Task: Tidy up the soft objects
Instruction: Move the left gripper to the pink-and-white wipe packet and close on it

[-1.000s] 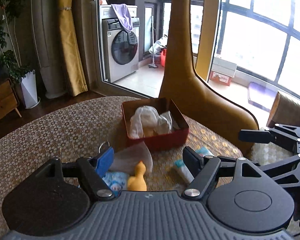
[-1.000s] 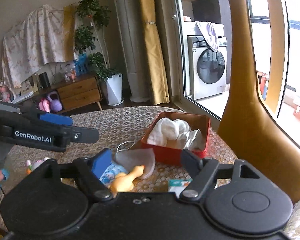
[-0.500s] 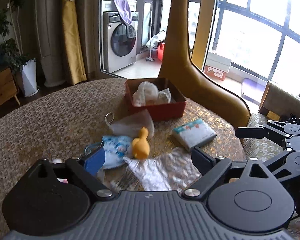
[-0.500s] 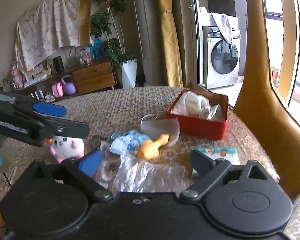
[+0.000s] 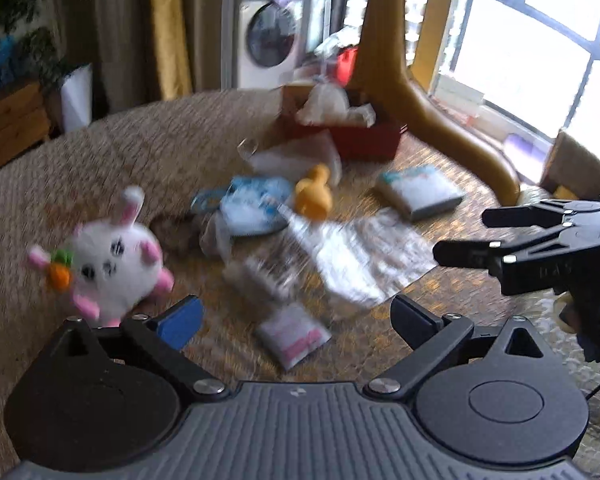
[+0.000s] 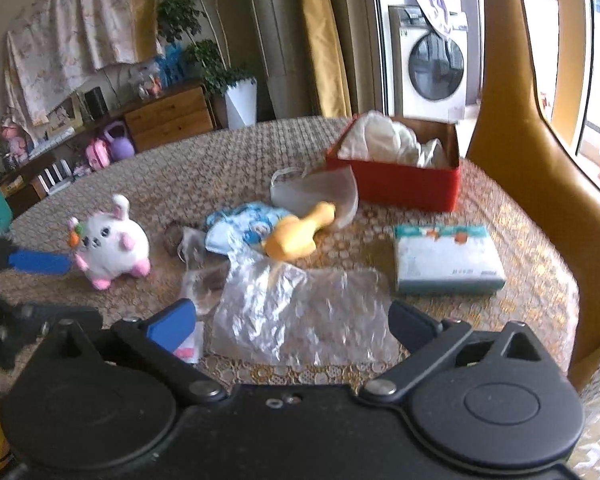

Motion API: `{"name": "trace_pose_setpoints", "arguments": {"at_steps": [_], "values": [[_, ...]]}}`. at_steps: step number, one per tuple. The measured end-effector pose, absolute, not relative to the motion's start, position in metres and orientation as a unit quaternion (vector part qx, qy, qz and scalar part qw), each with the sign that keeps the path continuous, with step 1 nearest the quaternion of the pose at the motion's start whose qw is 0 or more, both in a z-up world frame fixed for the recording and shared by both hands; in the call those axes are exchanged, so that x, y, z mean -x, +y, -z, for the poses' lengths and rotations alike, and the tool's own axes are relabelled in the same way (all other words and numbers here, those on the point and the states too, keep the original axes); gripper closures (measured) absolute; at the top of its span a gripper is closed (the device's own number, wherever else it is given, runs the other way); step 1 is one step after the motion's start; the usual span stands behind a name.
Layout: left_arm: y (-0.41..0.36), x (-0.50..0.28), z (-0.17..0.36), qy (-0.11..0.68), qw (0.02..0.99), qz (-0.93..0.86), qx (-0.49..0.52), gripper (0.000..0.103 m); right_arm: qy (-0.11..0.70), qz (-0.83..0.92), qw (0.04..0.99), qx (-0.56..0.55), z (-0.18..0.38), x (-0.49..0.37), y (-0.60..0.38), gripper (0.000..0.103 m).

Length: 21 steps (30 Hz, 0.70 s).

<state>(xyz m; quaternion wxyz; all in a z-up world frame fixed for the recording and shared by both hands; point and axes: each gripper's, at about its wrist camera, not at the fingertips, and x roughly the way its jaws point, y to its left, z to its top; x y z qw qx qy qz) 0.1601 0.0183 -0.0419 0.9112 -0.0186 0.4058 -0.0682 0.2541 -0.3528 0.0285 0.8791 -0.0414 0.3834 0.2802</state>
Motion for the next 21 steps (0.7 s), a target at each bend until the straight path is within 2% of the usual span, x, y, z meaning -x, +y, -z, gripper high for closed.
{"name": "trace_pose_setpoints", "arguments": {"at_steps": [7,21], "values": [[0.009,-0.161,0.069,0.412,0.91,0.033,0.014,0.002,0.416,-0.268,0.868,0.047,0.002,-0.272,-0.342,0.001],[0.01,-0.19,0.115,0.46,0.882,-0.047,0.086,0.002,0.435,-0.247,0.865,0.038,0.032,-0.304,-0.333,0.001]]}}
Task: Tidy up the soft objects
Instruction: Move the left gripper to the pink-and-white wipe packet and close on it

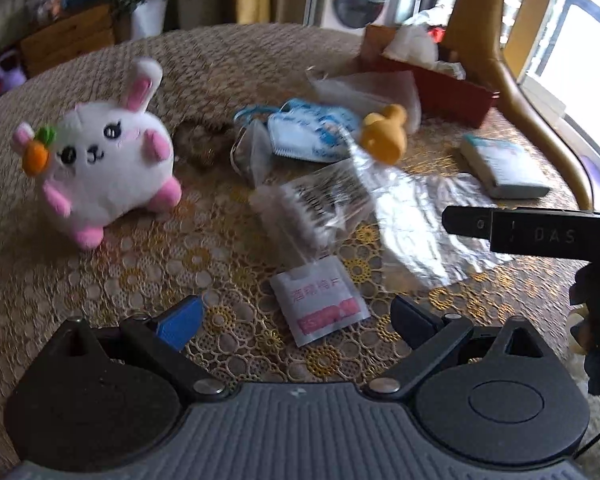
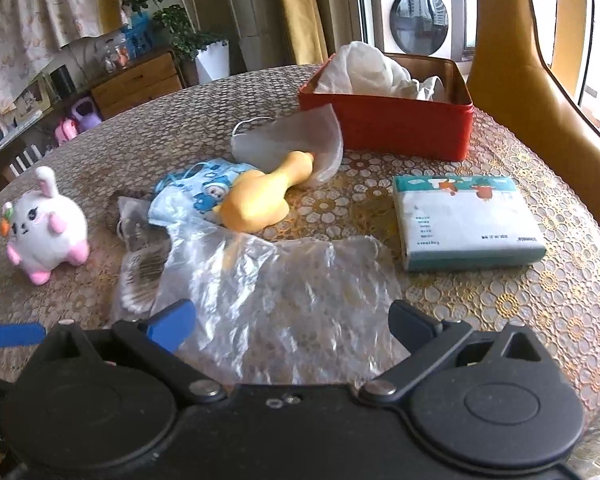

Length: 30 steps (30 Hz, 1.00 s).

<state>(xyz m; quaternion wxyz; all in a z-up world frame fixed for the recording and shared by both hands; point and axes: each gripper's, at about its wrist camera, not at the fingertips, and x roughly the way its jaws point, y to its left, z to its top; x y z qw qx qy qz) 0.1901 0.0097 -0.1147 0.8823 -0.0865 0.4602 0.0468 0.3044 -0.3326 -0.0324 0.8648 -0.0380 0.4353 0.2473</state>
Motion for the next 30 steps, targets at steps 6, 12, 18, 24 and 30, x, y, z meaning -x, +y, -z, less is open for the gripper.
{"name": "trace_pose_setpoints", "arguments": {"at_steps": [6,12,18,24,30], "values": [[0.016,-0.198,0.129,0.47,0.872,-0.09,0.1,0.002,0.444,-0.234,0.864,0.033,0.047,-0.316,-0.327,0.001],[0.014,-0.201,0.132,0.467,0.874,-0.099,0.091,0.002,0.432,-0.242,0.867,0.06,0.056,-0.31,-0.312,0.001],[0.003,-0.204,0.136,0.467,0.876,-0.097,0.063,0.003,0.412,-0.246,0.868,0.129,0.063,-0.298,-0.296,0.0],[-0.001,-0.204,0.136,0.465,0.879,-0.09,0.051,0.007,0.413,-0.238,0.87,0.126,0.063,-0.295,-0.294,0.001],[-0.004,-0.201,0.131,0.454,0.886,-0.08,0.048,0.035,0.399,-0.228,0.88,0.118,0.059,-0.292,-0.302,0.028]]}}
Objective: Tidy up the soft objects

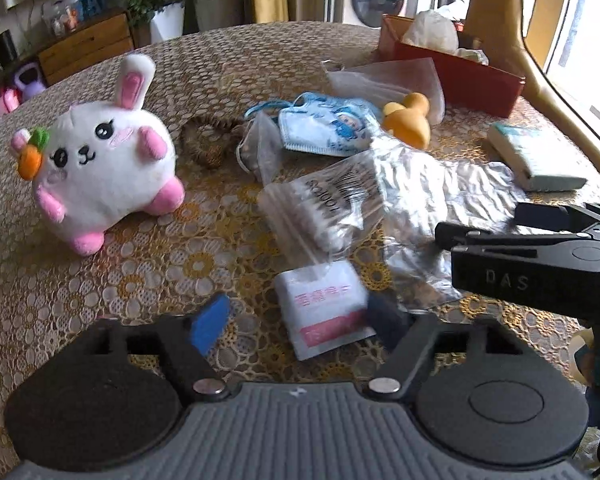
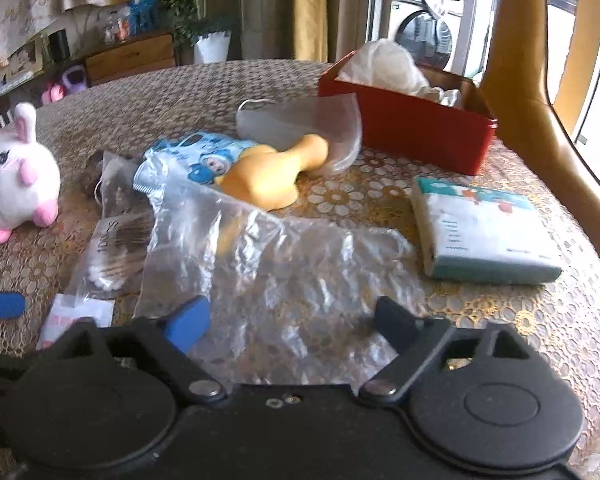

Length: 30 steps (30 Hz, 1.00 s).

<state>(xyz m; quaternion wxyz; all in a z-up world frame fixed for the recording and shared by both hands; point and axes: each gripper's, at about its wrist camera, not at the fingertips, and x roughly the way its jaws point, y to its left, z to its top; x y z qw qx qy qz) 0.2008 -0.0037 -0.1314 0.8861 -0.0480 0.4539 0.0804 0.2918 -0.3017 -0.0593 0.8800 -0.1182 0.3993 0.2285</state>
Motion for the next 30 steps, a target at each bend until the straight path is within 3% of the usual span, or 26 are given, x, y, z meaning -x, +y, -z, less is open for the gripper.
{"name": "trace_pose_setpoints", "arguments": {"at_steps": [2,4,6,10,14,23,26,27,29,30], "values": [[-0.007,-0.201,0.13,0.453,0.887,-0.078,0.044,0.046,0.396,-0.232,0.88,0.12,0.057,-0.291,-0.303,0.04],[-0.009,-0.2,0.128,0.45,0.889,-0.07,0.041,0.061,0.39,-0.234,0.882,0.121,0.055,-0.289,-0.303,0.067],[-0.01,-0.2,0.127,0.45,0.889,-0.069,0.042,0.063,0.388,-0.241,0.881,0.128,0.054,-0.286,-0.301,0.085],[-0.003,-0.198,0.125,0.447,0.891,-0.066,0.05,0.072,0.396,-0.253,0.875,0.118,0.052,-0.288,-0.3,0.098],[0.004,-0.195,0.121,0.444,0.892,-0.058,0.059,0.077,0.391,-0.277,0.874,0.082,0.043,-0.288,-0.302,0.098],[0.016,-0.188,0.12,0.446,0.89,-0.056,0.075,0.079,0.389,-0.346,0.85,0.079,0.031,-0.282,-0.286,0.096],[0.019,-0.186,0.12,0.447,0.889,-0.054,0.079,0.079,0.399,-0.347,0.844,0.088,0.037,-0.284,-0.278,0.09],[0.02,-0.186,0.119,0.447,0.889,-0.054,0.081,0.079,0.401,-0.343,0.845,0.086,0.038,-0.285,-0.277,0.084],[0.022,-0.185,0.12,0.448,0.888,-0.052,0.084,0.079,0.403,-0.337,0.848,0.073,0.039,-0.287,-0.276,0.06],[0.023,-0.185,0.12,0.449,0.888,-0.052,0.085,0.079,0.399,-0.336,0.85,0.069,0.038,-0.286,-0.277,0.038]]}}
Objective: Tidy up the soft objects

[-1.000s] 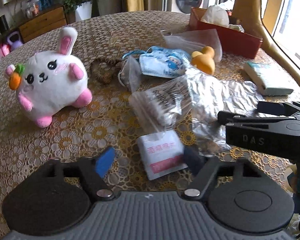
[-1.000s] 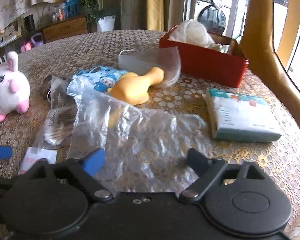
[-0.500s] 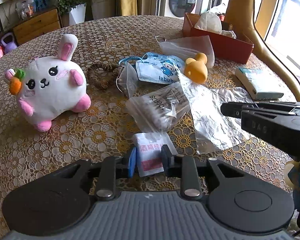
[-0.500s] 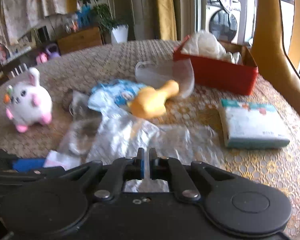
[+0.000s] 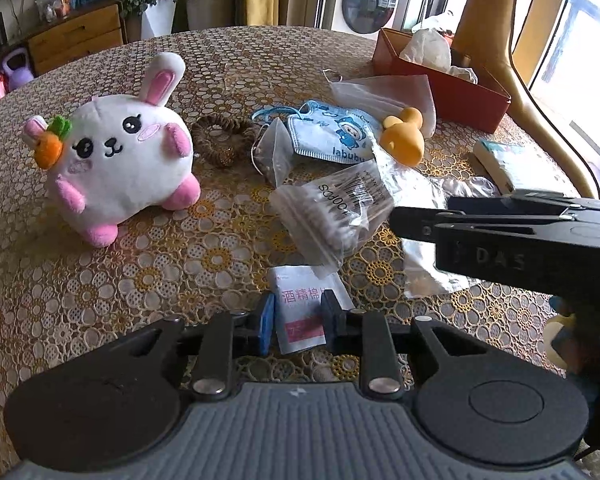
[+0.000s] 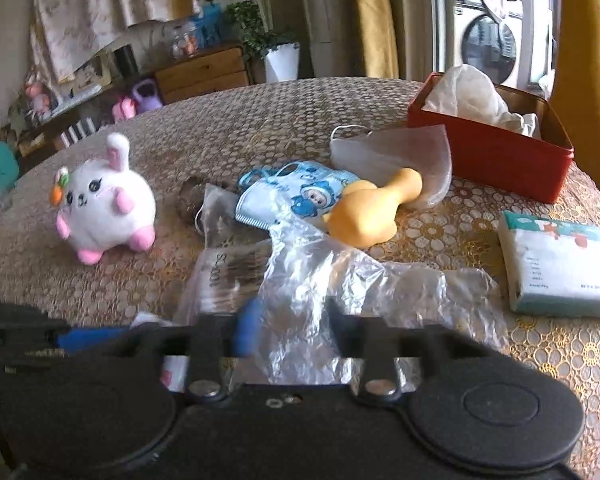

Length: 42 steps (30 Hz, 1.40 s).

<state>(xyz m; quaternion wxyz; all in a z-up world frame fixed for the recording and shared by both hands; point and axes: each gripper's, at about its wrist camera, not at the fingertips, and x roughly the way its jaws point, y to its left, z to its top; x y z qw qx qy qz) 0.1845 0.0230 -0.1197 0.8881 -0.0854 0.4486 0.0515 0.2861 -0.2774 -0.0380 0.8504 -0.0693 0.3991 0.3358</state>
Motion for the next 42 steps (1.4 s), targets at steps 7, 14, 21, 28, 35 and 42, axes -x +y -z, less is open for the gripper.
{"name": "trace_pose_setpoints", "arguments": {"at_steps": [7,14,21,28,35,42], "values": [[0.026,-0.183,0.12,0.45,0.887,-0.049,0.091,0.079,0.402,-0.329,0.846,0.117,0.045,-0.289,-0.263,0.028],[0.026,-0.184,0.122,0.452,0.886,-0.047,0.092,0.079,0.398,-0.308,0.849,0.162,0.055,-0.288,-0.254,0.057],[0.028,-0.185,0.12,0.447,0.888,-0.046,0.092,0.081,0.401,-0.298,0.853,0.151,0.05,-0.288,-0.265,0.093],[0.028,-0.185,0.108,0.436,0.894,-0.041,0.094,0.088,0.375,-0.296,0.871,0.111,0.021,-0.281,-0.295,0.1],[0.033,-0.19,0.083,0.411,0.905,-0.026,0.105,0.095,0.34,-0.314,0.883,0.08,-0.023,-0.275,-0.323,0.101],[0.045,-0.196,0.059,0.399,0.909,-0.004,0.121,0.096,0.306,-0.317,0.895,0.071,-0.058,-0.271,-0.345,0.101]]}}
